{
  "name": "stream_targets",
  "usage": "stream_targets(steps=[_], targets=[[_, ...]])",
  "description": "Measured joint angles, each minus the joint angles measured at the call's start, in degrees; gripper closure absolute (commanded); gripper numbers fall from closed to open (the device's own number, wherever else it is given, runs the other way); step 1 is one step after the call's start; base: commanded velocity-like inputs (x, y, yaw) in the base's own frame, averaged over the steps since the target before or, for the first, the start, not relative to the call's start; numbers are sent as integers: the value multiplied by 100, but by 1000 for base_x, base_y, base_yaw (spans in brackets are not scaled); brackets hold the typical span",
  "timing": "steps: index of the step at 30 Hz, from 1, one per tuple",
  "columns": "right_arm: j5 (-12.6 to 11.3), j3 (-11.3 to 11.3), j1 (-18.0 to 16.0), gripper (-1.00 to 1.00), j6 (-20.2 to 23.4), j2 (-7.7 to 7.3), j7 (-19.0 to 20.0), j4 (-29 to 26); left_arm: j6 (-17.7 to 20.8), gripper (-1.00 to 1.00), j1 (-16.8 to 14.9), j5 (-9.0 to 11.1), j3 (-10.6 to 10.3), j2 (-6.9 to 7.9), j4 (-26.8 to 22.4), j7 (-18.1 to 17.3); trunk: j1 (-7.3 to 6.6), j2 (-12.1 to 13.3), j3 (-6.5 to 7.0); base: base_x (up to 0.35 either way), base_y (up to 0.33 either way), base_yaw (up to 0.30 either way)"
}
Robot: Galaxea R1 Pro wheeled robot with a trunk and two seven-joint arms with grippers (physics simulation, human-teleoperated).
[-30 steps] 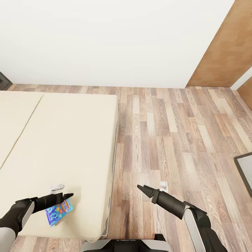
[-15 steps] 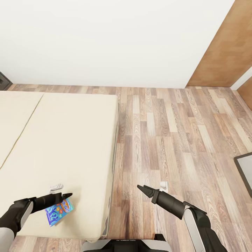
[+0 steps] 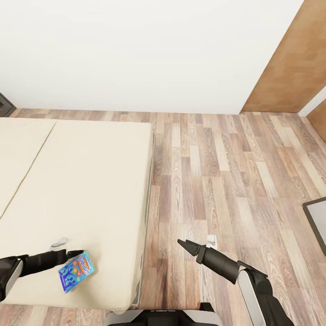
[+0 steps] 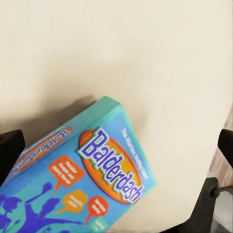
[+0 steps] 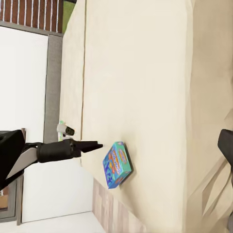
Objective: Put all the toys in the child's room - the three board games (two on the bed and one on the table), the two jigsaw puzzles on the table, and the tennis ball on the table - inside the toy box on the table in the child's room.
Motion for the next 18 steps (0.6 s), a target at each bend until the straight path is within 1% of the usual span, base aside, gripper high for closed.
stream_targets(steps=[1,6,7,10,11,18], targets=[[0,0,0,-100,0,0,0,0,16,-100,2,-2,-1,37,0,-39,0,0,0,0,0,0],[0,-4,0,-100,0,-7,0,1,154,-100,7,2,-1,362,-1,-174,0,0,0,0,0,0],[0,-5,0,-100,0,-8,0,2,178,-100,8,4,-1,399,-1,-180,0,0,0,0,0,0],[0,-7,0,-100,0,-13,0,3,259,-100,8,7,-1,486,-1,-192,0,0,0,0,0,0],[0,-8,0,-100,0,-15,0,6,298,-100,8,9,-3,536,-1,-198,0,0,0,0,0,0],[0,-16,0,-100,0,-25,1,10,402,-100,9,-10,-15,625,-1,-207,0,0,0,0,0,0]])
